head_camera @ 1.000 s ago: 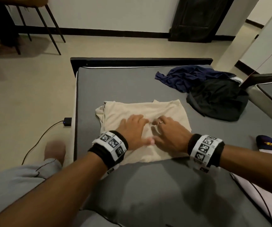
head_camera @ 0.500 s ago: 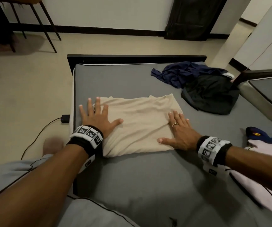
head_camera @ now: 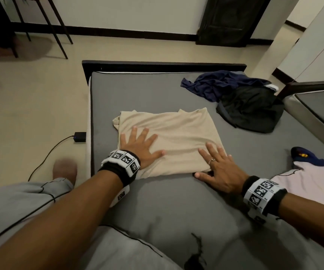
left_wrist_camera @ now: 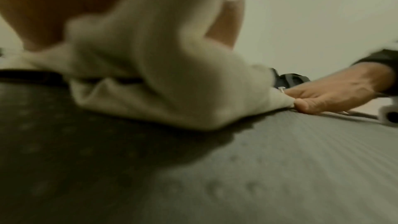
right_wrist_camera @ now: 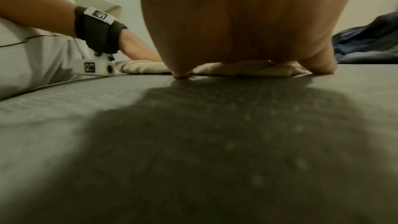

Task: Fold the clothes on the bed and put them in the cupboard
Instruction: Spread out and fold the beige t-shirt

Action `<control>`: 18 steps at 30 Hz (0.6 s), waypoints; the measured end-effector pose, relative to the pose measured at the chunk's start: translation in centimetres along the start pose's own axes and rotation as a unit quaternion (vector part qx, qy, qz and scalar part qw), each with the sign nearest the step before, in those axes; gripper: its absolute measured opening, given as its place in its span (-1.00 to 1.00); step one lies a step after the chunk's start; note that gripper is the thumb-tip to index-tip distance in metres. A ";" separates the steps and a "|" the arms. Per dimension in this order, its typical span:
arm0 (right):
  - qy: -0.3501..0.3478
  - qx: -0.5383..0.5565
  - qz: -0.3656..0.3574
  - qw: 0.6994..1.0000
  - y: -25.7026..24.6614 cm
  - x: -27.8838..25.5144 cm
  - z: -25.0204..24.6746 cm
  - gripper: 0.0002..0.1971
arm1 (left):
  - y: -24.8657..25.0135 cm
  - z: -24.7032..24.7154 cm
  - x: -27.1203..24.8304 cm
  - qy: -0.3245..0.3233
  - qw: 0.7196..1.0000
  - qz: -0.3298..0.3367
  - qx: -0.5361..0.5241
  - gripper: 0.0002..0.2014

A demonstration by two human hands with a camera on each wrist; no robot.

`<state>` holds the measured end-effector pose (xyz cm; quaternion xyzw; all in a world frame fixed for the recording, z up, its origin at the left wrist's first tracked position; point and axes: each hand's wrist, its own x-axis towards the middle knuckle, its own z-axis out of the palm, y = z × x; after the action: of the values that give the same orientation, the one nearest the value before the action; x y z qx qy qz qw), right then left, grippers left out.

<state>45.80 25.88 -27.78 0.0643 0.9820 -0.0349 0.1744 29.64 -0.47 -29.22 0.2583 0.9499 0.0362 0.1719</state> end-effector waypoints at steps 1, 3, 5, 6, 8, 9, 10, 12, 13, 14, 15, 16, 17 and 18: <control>0.000 0.008 0.023 1.000 0.5 -0.1 -0.1 0.08 | -0.7 -0.2 0.0 0.004 0.999 -0.035 -0.020 -0.19; -0.007 0.018 0.061 0.998 0.9 -0.3 -0.7 0.14 | -1.7 -0.9 -0.2 0.021 0.994 -0.101 -0.048 -0.27; -0.006 0.016 0.076 0.997 0.4 -0.5 -1.6 0.17 | -2.0 -1.9 -0.7 0.075 0.987 -0.137 -0.033 -0.31; 0.002 0.009 0.071 0.997 -0.2 -0.4 -2.0 0.17 | -2.0 -2.2 -0.9 0.111 0.985 -0.134 -0.004 -0.31; 0.048 -0.013 0.028 0.998 -1.8 -0.6 -2.9 0.10 | -1.2 -2.6 -1.2 0.187 0.979 -0.062 0.047 -0.29; 0.064 -0.019 -0.006 0.998 -2.8 -0.7 -3.2 0.04 | -0.5 -2.6 -1.3 0.205 0.977 -0.002 0.057 -0.27; 0.068 -0.014 -0.040 0.997 -3.8 -0.6 -3.4 -0.03 | 0.2 -2.3 -1.7 0.196 0.977 0.059 0.056 -0.26; 0.034 0.007 -0.096 0.995 -5.4 0.0 -3.5 -0.14 | 1.9 -1.3 -2.2 0.125 0.981 0.141 0.039 -0.26; 0.008 0.005 -0.113 0.994 -6.1 0.5 -3.1 -0.16 | 2.5 -0.6 -2.4 0.083 0.983 0.158 0.045 -0.28; -0.011 -0.015 -0.126 0.992 -6.6 1.1 -2.7 -0.15 | 2.9 0.0 -2.5 0.051 0.983 0.164 0.059 -0.31; -0.023 -0.045 -0.138 0.989 -6.9 1.6 -2.2 -0.14 | 2.9 0.4 -2.4 0.033 0.984 0.161 0.070 -0.34; -0.032 -0.077 -0.149 0.985 -7.1 2.0 -1.8 -0.16 | 2.8 0.6 -2.3 0.024 0.985 0.154 0.074 -0.36; -0.039 -0.102 -0.159 0.981 -7.1 2.1 -1.5 -0.24 | 2.5 0.6 -2.0 0.019 0.987 0.142 0.073 -0.35; -0.047 -0.117 -0.171 0.977 -7.0 2.2 -1.4 -0.34 | 2.2 0.6 -1.8 0.013 0.990 0.126 0.067 -0.29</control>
<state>42.33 19.34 -26.92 -0.1276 0.9663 0.0480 0.2184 32.31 0.50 -28.86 0.3867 0.9121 -0.0027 0.1364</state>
